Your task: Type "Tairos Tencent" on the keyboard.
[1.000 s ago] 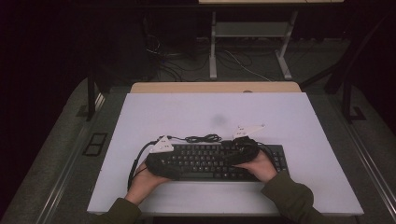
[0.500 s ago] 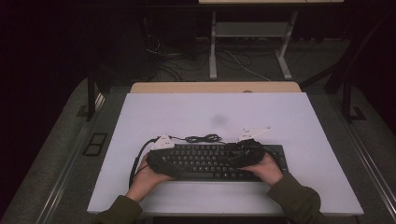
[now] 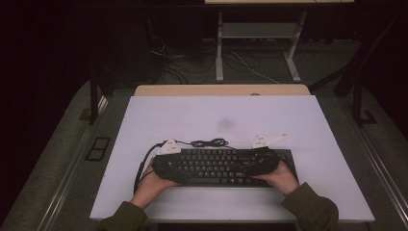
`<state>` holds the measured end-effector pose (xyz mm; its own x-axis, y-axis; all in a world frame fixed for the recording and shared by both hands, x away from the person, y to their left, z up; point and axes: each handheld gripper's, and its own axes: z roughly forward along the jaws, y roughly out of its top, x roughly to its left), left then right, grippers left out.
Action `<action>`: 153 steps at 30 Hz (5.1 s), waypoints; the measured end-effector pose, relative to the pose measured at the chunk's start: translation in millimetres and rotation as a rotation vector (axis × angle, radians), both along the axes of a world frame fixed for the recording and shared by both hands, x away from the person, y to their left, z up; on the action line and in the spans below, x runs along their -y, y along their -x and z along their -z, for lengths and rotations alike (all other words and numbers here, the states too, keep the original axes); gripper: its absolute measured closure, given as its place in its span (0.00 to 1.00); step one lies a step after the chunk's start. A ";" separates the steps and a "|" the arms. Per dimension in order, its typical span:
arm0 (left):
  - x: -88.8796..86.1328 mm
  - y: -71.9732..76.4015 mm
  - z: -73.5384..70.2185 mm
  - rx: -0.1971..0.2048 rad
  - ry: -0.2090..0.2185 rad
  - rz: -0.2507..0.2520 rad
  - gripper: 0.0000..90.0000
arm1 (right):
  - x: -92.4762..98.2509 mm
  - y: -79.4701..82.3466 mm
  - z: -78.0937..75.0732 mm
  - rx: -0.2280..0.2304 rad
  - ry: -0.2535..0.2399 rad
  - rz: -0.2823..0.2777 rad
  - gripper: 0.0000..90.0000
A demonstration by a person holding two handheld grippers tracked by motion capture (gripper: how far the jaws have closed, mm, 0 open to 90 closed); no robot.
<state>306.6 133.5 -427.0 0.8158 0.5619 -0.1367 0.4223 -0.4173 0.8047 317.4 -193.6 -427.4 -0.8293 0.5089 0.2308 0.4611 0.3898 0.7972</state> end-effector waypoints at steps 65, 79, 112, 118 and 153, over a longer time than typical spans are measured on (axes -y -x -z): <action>-5.9 -10.2 -2.0 -0.027 0.011 0.012 0.28 | 18.2 20.1 12.8 -0.025 0.140 -0.061 0.99; 7.4 -26.2 -2.1 -0.067 -0.038 0.061 0.96 | 18.4 20.3 12.9 -0.026 0.138 -0.060 0.99; 12.0 -25.7 2.6 -0.079 -0.057 0.060 0.99 | 18.7 20.2 13.0 -0.028 0.137 -0.061 0.99; 5.4 -21.8 -1.0 -0.073 -0.015 0.050 0.85 | 18.6 20.2 13.0 -0.027 0.137 -0.061 0.99; -21.3 1.8 -5.8 -0.026 0.034 -0.006 0.22 | 20.0 11.7 2.8 0.019 0.015 0.010 0.40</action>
